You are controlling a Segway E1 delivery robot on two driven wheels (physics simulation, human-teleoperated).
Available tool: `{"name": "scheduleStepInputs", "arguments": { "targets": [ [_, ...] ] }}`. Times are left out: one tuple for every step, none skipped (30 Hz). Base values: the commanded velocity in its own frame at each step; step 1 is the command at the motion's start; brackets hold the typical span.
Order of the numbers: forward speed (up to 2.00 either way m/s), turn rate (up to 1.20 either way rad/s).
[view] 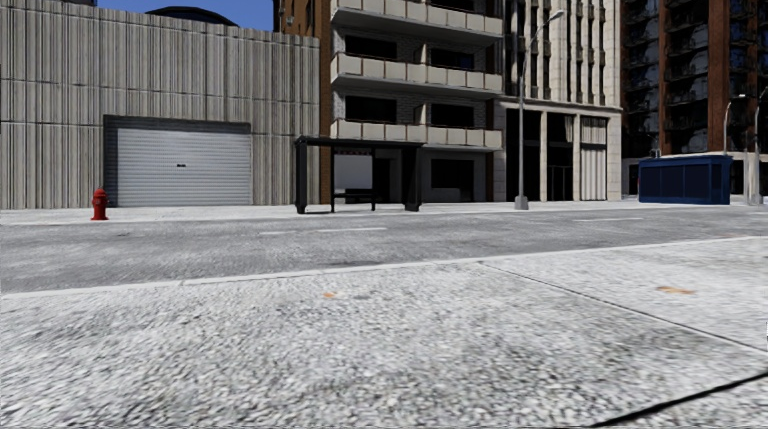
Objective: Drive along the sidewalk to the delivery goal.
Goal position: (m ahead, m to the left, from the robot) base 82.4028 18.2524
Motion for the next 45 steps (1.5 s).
{"name": "scheduleStepInputs", "arguments": {
  "targets": [
    [1.75, -0.55],
    [1.74, -0.56],
    [1.72, -0.57],
    [1.72, -0.57],
    [1.71, -0.57],
    [1.65, -0.57],
    [1.61, -0.57],
    [1.61, -0.57],
    [1.61, -0.57],
    [1.6, -0.57],
    [1.6, -0.57],
    [1.6, -0.57],
    [1.6, -0.57],
    [1.6, -0.57],
    [1.6, -0.57],
    [1.6, -0.57],
    [1.6, -0.57],
    [1.6, -0.57],
    [1.6, -0.57],
    [1.6, -0.57],
    [1.6, -0.57],
    [1.6, -0.57],
    [1.6, -0.57],
    [1.6, -0.57],
    [1.59, -0.57],
    [1.59, -0.57],
    [1.59, -0.57],
    [1.59, -0.57],
    [1.59, -0.57],
    [1.59, -0.57],
    [1.59, -0.57],
    [1.59, -0.57],
    [1.59, -0.57],
    [1.59, -0.57],
    [1.59, -0.57],
    [1.59, -0.57],
    [1.59, -0.57],
    [1.59, -0.57],
    [1.59, -0.57],
    [1.59, -0.57],
    [1.59, -0.57],
    [1.59, -0.57],
    [1.59, -0.57],
    [1.59, -0.57],
    [1.59, -0.57]
  ]
}}
